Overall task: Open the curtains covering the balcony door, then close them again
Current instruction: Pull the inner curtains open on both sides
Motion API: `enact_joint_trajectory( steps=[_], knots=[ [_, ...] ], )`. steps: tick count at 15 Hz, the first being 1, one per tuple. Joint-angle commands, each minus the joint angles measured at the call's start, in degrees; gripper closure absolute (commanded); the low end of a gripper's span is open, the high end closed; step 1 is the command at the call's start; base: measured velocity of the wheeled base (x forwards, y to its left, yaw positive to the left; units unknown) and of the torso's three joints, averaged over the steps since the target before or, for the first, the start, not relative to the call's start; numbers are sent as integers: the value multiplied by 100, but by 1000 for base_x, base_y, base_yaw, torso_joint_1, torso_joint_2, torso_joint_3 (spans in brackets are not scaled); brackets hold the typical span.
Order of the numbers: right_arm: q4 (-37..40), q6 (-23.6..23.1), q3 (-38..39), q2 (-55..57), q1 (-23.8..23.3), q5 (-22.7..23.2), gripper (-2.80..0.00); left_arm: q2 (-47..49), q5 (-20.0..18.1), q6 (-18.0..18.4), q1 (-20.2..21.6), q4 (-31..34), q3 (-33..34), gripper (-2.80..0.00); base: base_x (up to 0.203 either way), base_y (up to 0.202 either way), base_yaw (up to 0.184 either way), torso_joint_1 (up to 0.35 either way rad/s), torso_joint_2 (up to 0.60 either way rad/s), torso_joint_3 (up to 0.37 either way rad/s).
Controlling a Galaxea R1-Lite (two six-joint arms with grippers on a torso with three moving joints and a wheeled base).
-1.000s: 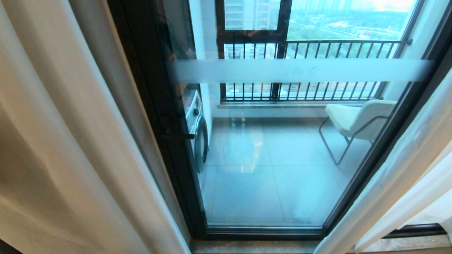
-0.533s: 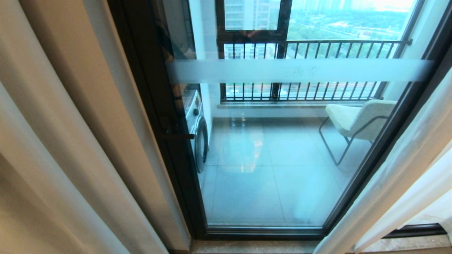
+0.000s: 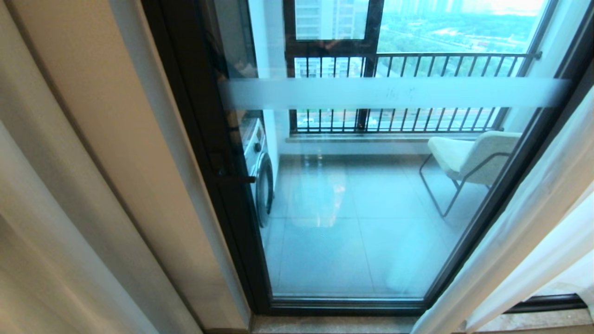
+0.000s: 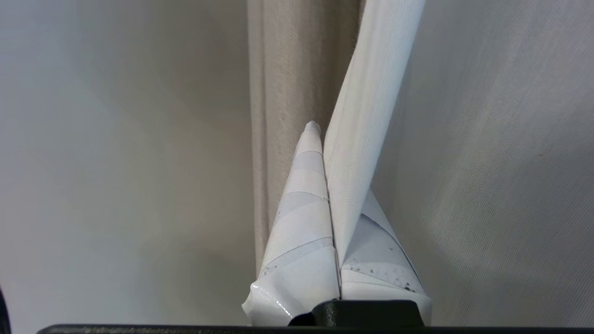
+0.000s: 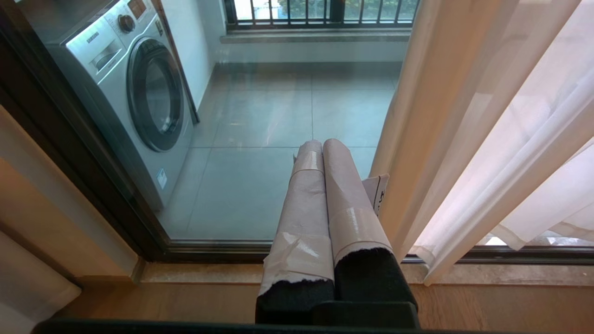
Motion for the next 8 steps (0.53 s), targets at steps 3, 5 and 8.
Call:
enact_joint_trajectory(
  steps=[3, 5, 8],
  knots=[
    [-4, 4, 0, -3, 5, 1, 0, -96, 2, 14, -140, -269, 11, 0, 0, 0, 0, 0, 0, 0],
    [-4, 4, 0, -33, 6, 1, 0, -281, -7, -3, -278, -269, 20, 0, 0, 0, 0, 0, 0, 0],
    [-4, 4, 0, -115, 6, 1, 0, -602, 2, 10, -596, -269, 42, 0, 0, 0, 0, 0, 0, 0]
  ],
)
